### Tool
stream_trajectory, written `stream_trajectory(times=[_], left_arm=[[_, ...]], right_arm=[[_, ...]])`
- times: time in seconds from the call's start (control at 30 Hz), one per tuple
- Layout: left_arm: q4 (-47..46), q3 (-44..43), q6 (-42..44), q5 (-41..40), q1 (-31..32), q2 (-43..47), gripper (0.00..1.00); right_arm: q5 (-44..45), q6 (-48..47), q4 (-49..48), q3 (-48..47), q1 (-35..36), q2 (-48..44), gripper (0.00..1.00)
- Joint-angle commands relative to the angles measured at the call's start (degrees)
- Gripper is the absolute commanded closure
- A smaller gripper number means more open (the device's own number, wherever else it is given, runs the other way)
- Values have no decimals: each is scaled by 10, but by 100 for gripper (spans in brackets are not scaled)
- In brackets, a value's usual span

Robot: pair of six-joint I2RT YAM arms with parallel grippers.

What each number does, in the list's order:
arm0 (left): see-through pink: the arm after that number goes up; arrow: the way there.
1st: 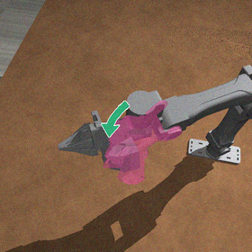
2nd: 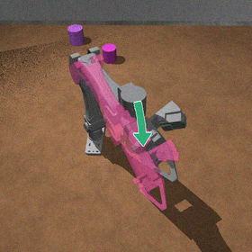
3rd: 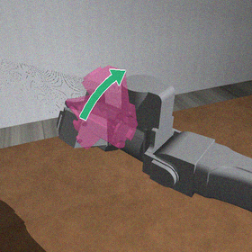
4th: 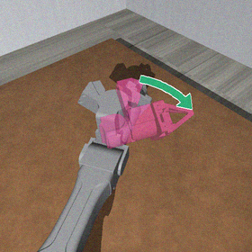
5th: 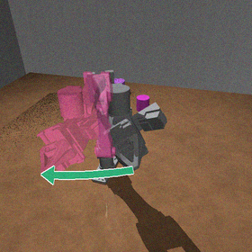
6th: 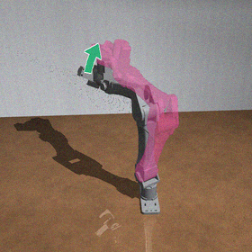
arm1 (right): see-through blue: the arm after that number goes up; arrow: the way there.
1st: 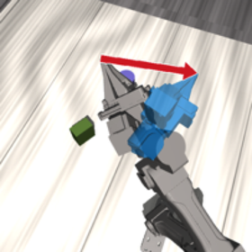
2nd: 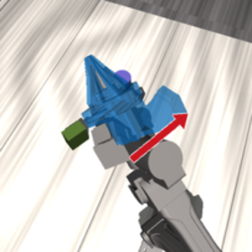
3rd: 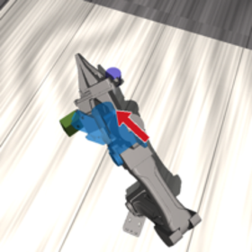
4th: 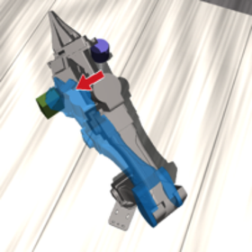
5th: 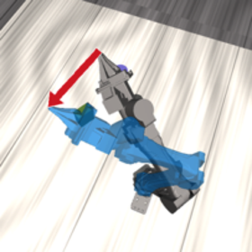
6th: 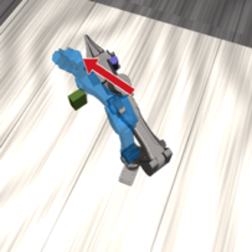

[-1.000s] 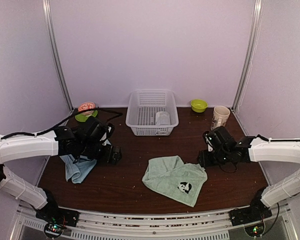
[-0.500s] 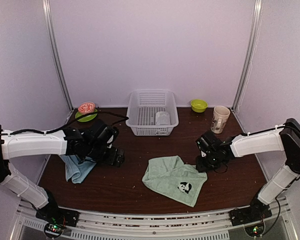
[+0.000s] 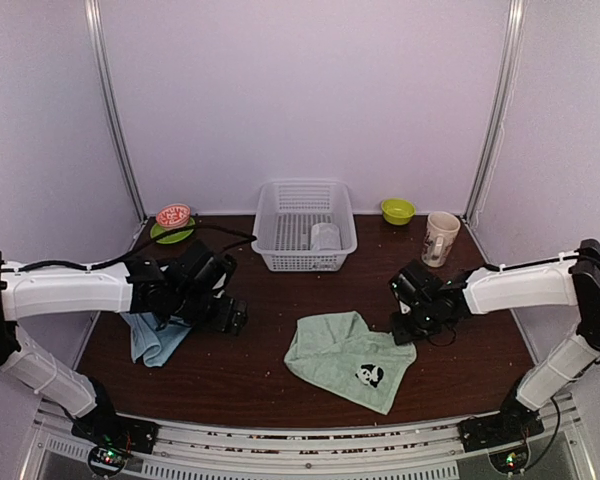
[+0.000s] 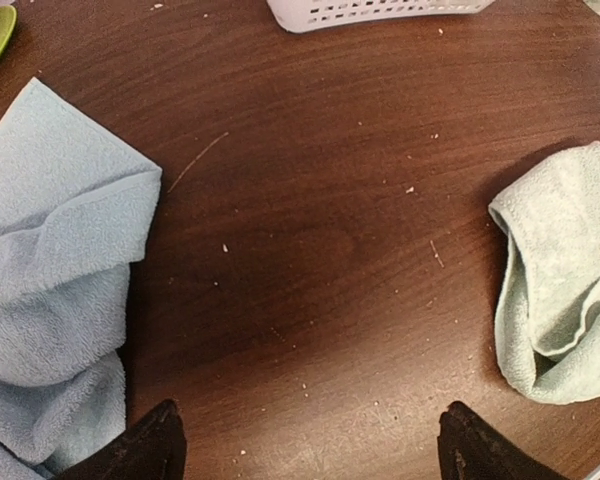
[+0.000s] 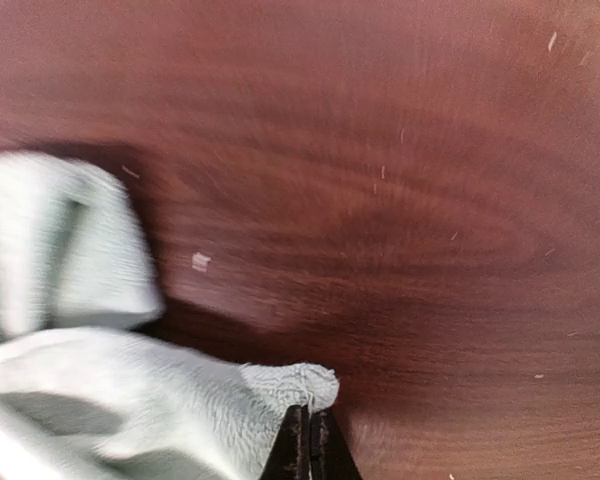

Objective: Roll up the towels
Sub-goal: Pick up the towel from the center of the board.

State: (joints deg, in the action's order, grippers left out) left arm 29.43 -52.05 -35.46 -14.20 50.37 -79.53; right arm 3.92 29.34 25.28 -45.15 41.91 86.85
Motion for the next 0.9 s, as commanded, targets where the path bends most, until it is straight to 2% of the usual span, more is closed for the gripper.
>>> stream_trajectory(times=[0.0,0.1,0.23,0.33,0.4,0.5,0.63,0.73,0.87], left_arm=[[-20,-3,-4,-39,3,36,11],[-16,2,-26,-81,3,72,10],[1,8,-67,-150,3,135,10],[33,2,-92,-196,3,188,11],[46,2,-96,-214,3,227,11],[41,18,-88,-232,3,281,11],[2,45,-62,-231,2,307,11],[-6,43,-53,-210,2,276,10],[-19,29,-43,-159,2,201,10]], right_arm=[[6,-27,1,-39,12,-126,100],[-15,-71,-8,-108,19,-159,100],[-47,-140,62,-313,71,-90,100],[-136,-167,79,-439,134,-75,100],[-192,-168,44,-462,162,-108,100],[-205,-153,-6,-431,170,-182,100],[-104,-156,16,-318,151,-264,100],[-30,-122,26,-212,125,-307,100],[24,-84,12,-99,105,-334,100]])
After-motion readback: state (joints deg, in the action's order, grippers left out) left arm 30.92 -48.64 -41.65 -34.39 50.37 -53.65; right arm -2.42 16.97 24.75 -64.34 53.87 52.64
